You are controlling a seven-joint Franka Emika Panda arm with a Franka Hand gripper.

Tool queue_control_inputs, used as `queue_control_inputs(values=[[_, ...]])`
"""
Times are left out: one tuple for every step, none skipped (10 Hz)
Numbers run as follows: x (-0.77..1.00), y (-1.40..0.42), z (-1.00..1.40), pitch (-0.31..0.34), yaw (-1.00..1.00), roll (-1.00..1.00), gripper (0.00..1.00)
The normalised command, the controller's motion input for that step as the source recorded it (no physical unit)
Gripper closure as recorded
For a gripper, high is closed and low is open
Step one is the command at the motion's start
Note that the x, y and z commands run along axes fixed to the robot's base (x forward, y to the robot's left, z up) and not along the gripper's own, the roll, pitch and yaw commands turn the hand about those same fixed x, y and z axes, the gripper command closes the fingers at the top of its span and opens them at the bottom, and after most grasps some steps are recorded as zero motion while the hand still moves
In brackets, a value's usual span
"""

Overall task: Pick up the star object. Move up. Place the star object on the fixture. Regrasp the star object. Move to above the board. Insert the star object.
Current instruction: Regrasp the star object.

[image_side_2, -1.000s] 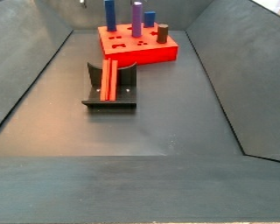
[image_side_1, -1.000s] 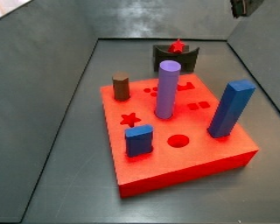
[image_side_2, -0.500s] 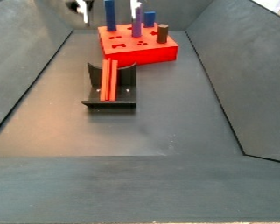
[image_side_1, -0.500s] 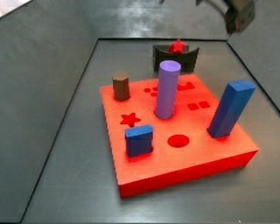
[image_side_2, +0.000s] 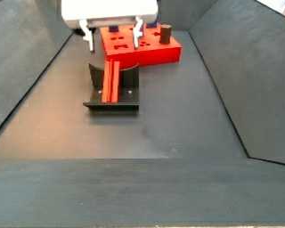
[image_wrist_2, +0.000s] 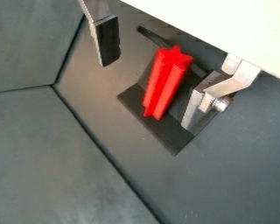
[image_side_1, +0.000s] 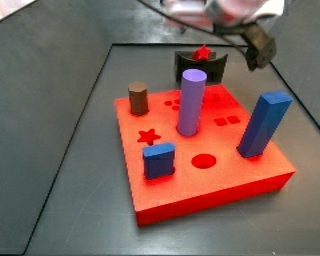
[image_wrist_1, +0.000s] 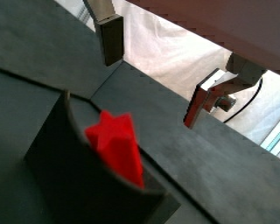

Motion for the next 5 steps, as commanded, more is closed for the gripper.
queue_control_inputs(values=[[0.11,0.03,-1.00,-0.070,0.00,0.07,0.00],[0.11,0.02,-0.96,-0.044,-0.02,0.06,0.00],[0.11,0.02,-0.86,-0.035,-0.02,0.06,0.00],[0.09,0.01,-0.62,-0.014,-0.02,0.06,0.00],[0.08,0.00,-0.53,-0.008,-0.01,0.05,0.00]])
